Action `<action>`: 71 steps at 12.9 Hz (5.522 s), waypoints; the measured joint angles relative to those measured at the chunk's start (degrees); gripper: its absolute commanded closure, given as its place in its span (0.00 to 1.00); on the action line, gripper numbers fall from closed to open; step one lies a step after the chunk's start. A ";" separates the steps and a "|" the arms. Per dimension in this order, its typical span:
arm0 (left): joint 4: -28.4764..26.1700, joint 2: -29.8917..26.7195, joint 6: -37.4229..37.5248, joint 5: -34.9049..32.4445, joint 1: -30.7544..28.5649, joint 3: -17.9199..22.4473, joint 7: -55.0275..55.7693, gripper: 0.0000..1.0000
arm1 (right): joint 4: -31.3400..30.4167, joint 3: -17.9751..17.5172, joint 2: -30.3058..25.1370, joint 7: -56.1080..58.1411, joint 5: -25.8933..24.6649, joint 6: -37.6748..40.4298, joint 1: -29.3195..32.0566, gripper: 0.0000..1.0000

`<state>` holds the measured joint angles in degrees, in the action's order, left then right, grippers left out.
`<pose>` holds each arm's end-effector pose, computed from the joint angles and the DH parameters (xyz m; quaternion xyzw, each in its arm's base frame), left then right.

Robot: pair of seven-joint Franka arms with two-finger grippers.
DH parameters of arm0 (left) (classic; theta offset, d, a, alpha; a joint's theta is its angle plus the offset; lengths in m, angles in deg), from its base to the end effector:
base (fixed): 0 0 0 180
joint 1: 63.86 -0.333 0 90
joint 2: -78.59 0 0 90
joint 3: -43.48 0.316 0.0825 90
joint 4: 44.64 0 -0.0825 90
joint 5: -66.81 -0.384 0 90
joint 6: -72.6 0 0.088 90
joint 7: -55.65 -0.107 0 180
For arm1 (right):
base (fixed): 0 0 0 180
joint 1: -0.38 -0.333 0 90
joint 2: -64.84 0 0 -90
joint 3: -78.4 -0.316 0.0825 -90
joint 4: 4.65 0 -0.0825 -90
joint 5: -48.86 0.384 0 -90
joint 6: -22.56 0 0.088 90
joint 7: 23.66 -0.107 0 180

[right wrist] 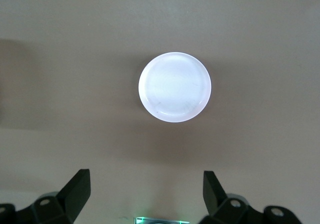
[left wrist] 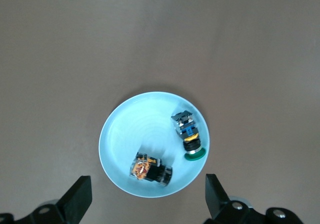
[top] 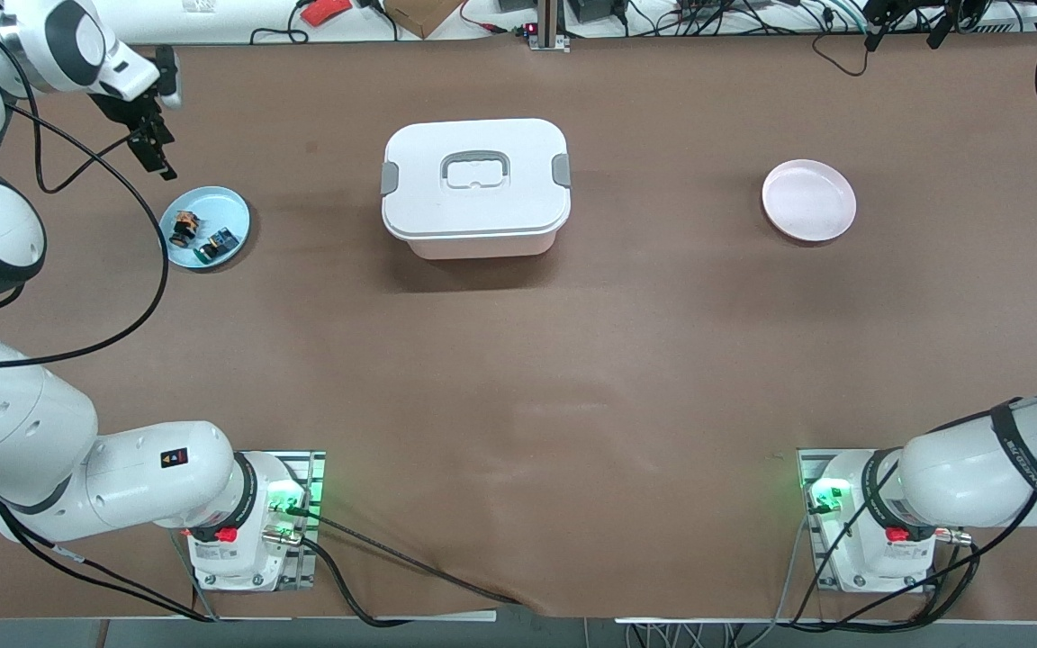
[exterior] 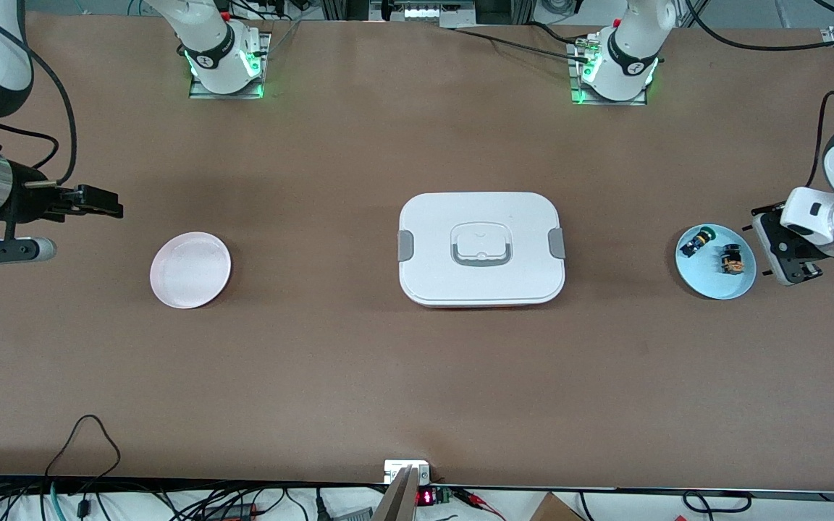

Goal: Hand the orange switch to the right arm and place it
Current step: 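Lower the left gripper onto the orange switch and close it, then lift the orange switch with the left gripper while the right gripper rises, then carry the orange switch over the white box toward the right gripper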

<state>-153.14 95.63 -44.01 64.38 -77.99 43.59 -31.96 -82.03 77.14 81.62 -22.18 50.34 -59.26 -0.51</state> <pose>0.5832 0.1504 0.3356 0.7928 -0.6043 -0.0634 0.0488 0.6218 0.0245 0.5429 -0.9936 -0.0318 0.1075 0.0155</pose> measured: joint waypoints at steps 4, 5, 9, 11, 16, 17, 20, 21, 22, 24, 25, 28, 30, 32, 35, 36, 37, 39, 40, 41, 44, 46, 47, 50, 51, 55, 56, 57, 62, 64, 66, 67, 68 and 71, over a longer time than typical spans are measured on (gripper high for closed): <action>-2.14 4.37 -6.56 -0.03 -2.54 0.06 -12.05 0.00 | 0.05 0.61 0.11 0.03 0.69 1.36 1.70 0.00; -2.36 5.37 -7.90 -0.04 -3.16 0.09 -14.17 0.00 | 0.06 0.68 0.11 0.05 0.80 1.54 2.13 0.00; -2.64 9.01 -12.54 -0.04 -5.97 0.13 -20.85 0.00 | 0.05 0.53 0.15 0.09 1.12 1.66 2.05 0.00; -2.69 10.77 -14.64 -0.04 -7.99 0.13 -23.07 0.00 | -0.44 0.43 0.13 0.09 2.79 1.99 1.86 0.00; -2.84 12.13 -15.50 -0.04 -9.04 -0.41 -25.16 0.00 | -5.35 0.57 0.13 0.16 14.84 2.09 3.13 0.00; -3.00 12.22 -15.50 -0.04 -9.04 -0.51 -25.36 0.00 | -6.02 0.63 0.14 0.63 17.85 2.08 3.71 0.00; -3.48 12.52 -15.50 -0.02 -9.04 -0.55 -25.51 0.00 | -7.25 0.63 0.13 1.08 23.29 0.58 4.14 0.00; -3.71 12.58 -15.50 -0.02 -9.04 -0.57 -25.54 0.00 | -7.89 0.62 0.13 1.08 25.89 -0.40 4.14 0.00; -3.98 12.63 -15.50 -0.02 -9.05 -0.58 -25.62 0.00 | -8.73 0.61 0.13 1.08 29.17 -1.36 4.13 0.00; -4.58 12.71 -15.50 0.02 -9.06 -0.59 -25.78 0.00 | -10.61 0.57 0.13 1.08 35.43 -3.00 4.01 0.00; -4.77 12.72 -15.50 0.03 -9.06 -0.59 -25.84 0.00 | -11.62 0.54 0.15 1.08 38.11 -3.87 3.84 0.00; -5.14 12.73 -15.77 0.03 -9.07 -0.60 -25.96 0.00 | -13.98 0.36 0.17 1.08 43.38 -6.67 2.92 0.00; -5.29 12.86 -16.23 0.03 -9.07 -0.60 -26.00 0.00 | -14.66 0.29 0.17 1.08 44.61 -7.93 1.99 0.00; -5.39 13.09 -16.82 0.04 -9.07 -0.60 -26.04 0.08 | -15.22 0.28 0.17 1.05 44.96 -8.54 1.12 0.00; -5.40 13.40 -17.13 0.04 -9.08 -0.60 -26.10 0.59 | -16.32 0.28 0.09 0.90 47.88 -8.54 0.92 0.00; -5.40 13.44 -17.19 0.04 -9.08 -0.63 -26.15 0.78 | -16.61 0.28 0.09 0.90 49.07 -8.54 0.92 0.00; -5.33 13.36 -17.23 0.04 -9.08 -0.67 -26.32 0.85 | -16.75 0.28 0.09 0.90 50.24 -8.54 0.89 0.00; -5.31 13.39 -17.32 0.59 -9.09 -0.70 -26.36 0.93 | -16.84 0.26 0.08 0.90 52.57 -8.54 0.36 0.00; -5.28 13.39 -17.44 1.85 -9.09 -0.72 -26.41 1.00 | -16.92 0.25 0.08 0.90 53.84 -8.57 -0.12 0.00; -5.12 13.37 -17.54 3.04 -9.09 -0.79 -26.45 1.00 | -17.02 0.24 0.09 0.88 55.27 -8.71 -0.69 0.00; -3.93 12.64 -16.47 7.67 -9.12 -1.14 -26.53 1.00 | -17.71 0.21 0.62 0.77 62.16 -9.13 -1.92 0.00; -2.90 12.06 -12.30 13.34 -9.10 -2.25 -26.68 1.00 | -17.92 0.19 1.35 0.86 67.17 -9.96 -2.96 0.00; -2.54 11.73 -10.76 16.86 -9.07 -2.76 -26.70 1.00 | -17.93 0.18 1.70 0.86 69.58 -10.22 -3.57 0.00; -1.96 10.61 -6.36 27.96 -8.95 -5.34 -27.10 1.00 | -17.95 0.12 2.53 1.06 76.51 -11.83 -5.69 0.00; -1.73 10.14 -3.97 32.24 -8.80 -6.09 -27.11 1.00 | -17.95 0.09 2.73 1.07 78.15 -13.34 -6.80 0.00; 0.15 8.15 8.41 43.37 -7.48 -8.10 -27.22 1.00 | -17.95 0.00 4.00 2.06 81.29 -17.75 -10.94 0.00; 0.51 7.92 11.25 45.81 -7.19 -8.91 -27.24 1.00 | -17.95 0.00 4.33 2.34 81.97 -17.91 -11.34 0.00; 0.73 7.87 13.76 48.48 -6.76 -9.93 -27.74 1.00 | -17.95 0.00 4.61 2.63 82.96 -17.92 -11.57 0.00; 0.97 7.09 18.06 65.44 -0.63 -17.84 -29.73 1.00 | -17.95 0.00 4.88 4.07 84.41 -17.93 -12.56 0.00; 1.00 6.34 17.54 75.95 4.72 -18.51 -29.73 1.00 | -17.95 0.00 5.34 4.46 84.66 -18.01 -12.93 0.00; 1.00 6.21 14.33 86.70 9.58 -19.46 -29.59 1.00 | -17.95 0.00 5.65 4.72 86.40 -18.81 -13.49 0.00; 1.04 6.18 12.43 91.74 10.95 -20.97 -29.44 1.00 | -17.95 0.00 5.84 4.77 87.12 -18.93 -13.92 0.00; 1.32 6.14 9.41 95.73 12.04 -22.96 -29.34 1.00 | -17.95 -0.01 6.04 4.84 87.35 -19.08 -14.40 0.00; 4.40 6.00 -0.64 99.71 16.59 -26.86 -25.36 1.00 | -17.95 -0.01 6.39 4.89 87.45 -19.41 -15.47 0.00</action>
<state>-148.74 101.64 -44.66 164.09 -61.41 16.73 -57.32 -99.98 77.13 88.01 -17.28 137.79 -78.67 -15.98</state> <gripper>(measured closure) 0.264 0.000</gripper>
